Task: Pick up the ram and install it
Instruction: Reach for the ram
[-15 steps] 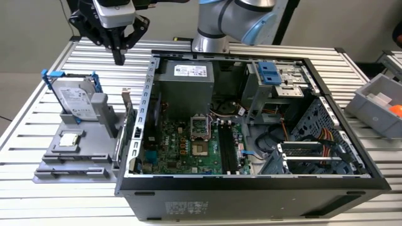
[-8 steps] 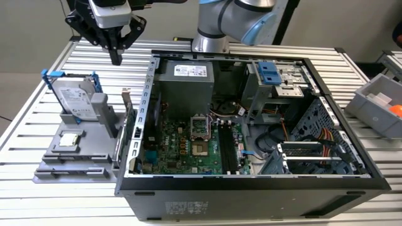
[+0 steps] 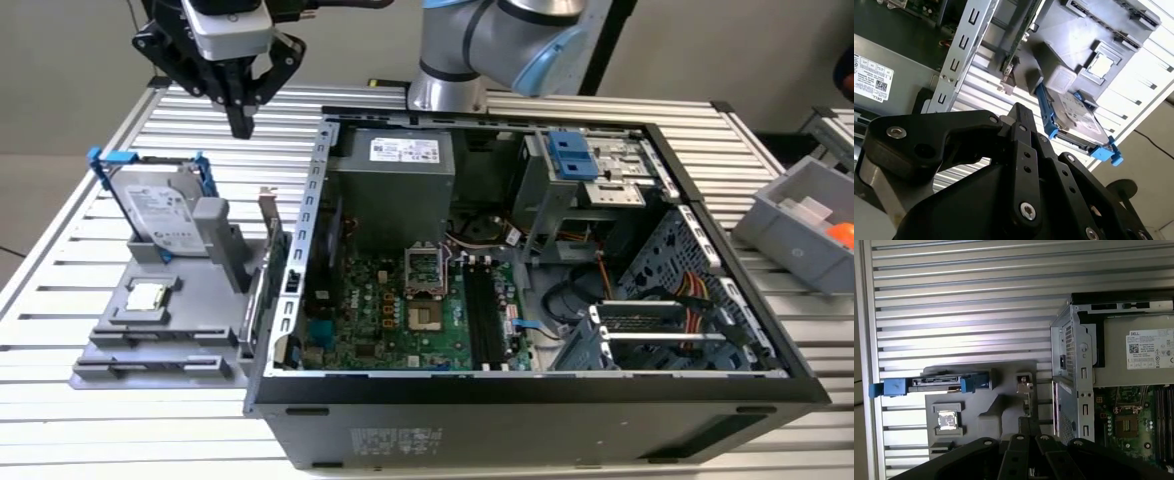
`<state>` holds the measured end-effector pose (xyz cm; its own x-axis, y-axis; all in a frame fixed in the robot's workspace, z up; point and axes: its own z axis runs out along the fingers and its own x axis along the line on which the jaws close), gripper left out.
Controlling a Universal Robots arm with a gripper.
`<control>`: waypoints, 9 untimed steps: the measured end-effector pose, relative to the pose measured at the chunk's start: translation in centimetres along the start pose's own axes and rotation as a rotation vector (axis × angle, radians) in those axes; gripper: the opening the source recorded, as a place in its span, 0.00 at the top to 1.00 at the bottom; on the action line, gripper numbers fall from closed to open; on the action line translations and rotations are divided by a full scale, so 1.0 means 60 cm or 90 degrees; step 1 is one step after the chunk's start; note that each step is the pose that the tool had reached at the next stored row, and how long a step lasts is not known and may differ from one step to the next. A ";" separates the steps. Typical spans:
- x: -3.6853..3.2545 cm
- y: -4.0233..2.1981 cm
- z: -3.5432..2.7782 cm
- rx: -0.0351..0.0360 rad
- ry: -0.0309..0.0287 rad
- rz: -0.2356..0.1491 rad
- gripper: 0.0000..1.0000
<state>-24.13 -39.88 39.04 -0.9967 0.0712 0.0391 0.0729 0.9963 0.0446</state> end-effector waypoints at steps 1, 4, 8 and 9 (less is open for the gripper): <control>0.001 0.000 0.000 0.0000 0.0005 0.000 1.00; 0.002 0.000 0.000 0.0001 0.0021 0.000 1.00; 0.004 0.000 0.001 0.0004 0.0041 0.000 1.00; 0.004 0.000 0.001 0.0003 0.0046 0.000 1.00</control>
<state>-24.40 -39.88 39.00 -0.9964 0.0712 0.0463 0.0732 0.9963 0.0441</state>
